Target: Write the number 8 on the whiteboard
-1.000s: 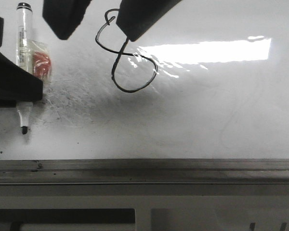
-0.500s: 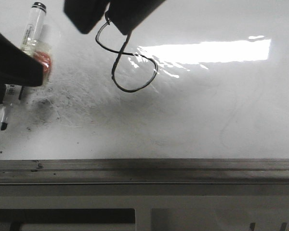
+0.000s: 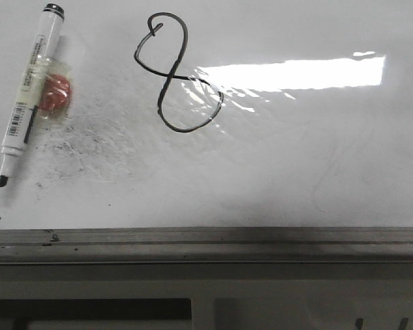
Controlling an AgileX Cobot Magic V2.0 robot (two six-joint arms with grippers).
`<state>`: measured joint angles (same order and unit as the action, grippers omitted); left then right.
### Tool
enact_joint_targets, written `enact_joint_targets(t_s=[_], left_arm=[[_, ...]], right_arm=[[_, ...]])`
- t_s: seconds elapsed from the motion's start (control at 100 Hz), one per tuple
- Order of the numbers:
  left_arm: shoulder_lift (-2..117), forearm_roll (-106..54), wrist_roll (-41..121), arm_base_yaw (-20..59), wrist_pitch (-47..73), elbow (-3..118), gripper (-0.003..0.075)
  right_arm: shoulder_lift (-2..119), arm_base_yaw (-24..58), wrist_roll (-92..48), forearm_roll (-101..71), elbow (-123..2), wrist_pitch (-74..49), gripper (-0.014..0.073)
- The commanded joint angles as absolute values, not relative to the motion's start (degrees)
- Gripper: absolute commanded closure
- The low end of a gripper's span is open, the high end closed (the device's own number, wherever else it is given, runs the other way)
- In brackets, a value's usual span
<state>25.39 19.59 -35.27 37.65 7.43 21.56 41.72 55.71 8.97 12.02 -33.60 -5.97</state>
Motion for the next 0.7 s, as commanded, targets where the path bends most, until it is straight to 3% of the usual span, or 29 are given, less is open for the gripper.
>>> enact_joint_targets(t_s=[0.0, 0.35, 0.69], left_arm=[[21.60, 24.02, -35.46, 37.65, 2.90, 20.38, 0.0741], [10.50, 24.13, -35.46, 37.65, 2.45, 10.42, 0.0741], [10.50, 24.13, -35.46, 37.65, 2.31, 9.65, 0.0741]], right_arm=[[35.93, 55.79, 8.46, 12.36, -29.08, 3.69, 0.0655], [15.34, 52.76, 8.46, 8.58, -10.37, 3.95, 0.0656], [12.01, 52.76, 8.46, 8.58, -7.07, 2.26, 0.0657]])
